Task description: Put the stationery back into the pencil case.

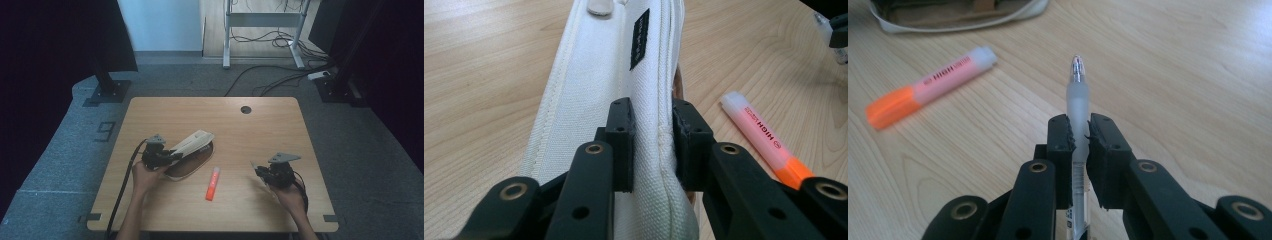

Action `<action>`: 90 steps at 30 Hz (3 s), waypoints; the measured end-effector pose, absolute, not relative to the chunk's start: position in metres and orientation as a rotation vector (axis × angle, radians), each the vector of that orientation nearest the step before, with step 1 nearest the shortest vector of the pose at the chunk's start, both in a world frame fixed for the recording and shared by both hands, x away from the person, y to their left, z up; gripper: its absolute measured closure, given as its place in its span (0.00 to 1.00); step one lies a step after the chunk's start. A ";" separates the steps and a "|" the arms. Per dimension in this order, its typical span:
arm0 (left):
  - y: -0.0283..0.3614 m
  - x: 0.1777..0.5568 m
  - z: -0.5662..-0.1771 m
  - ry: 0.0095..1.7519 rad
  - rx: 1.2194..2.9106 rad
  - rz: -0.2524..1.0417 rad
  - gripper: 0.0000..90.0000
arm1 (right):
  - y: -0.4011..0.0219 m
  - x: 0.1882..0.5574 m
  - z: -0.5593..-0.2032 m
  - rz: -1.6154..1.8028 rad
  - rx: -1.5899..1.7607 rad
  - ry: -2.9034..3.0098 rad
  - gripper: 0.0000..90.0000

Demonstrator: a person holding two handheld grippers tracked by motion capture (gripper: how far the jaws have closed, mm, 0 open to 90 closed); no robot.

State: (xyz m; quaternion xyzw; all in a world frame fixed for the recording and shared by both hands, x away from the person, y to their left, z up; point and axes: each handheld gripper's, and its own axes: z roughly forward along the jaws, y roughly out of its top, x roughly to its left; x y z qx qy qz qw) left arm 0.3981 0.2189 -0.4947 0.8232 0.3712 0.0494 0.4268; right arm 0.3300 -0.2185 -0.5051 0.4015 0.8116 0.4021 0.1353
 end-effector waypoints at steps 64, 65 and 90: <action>0.221 0.397 -0.492 0.935 2.030 0.134 0.84 | -0.078 0.404 -0.490 1.189 0.884 2.583 0.87; 0.221 0.397 -0.492 0.934 2.031 0.135 0.84 | -0.076 0.405 -0.491 1.192 0.884 2.585 0.87; 0.220 0.397 -0.492 0.930 2.031 0.133 0.83 | -0.023 0.423 -0.521 1.124 0.837 2.684 0.87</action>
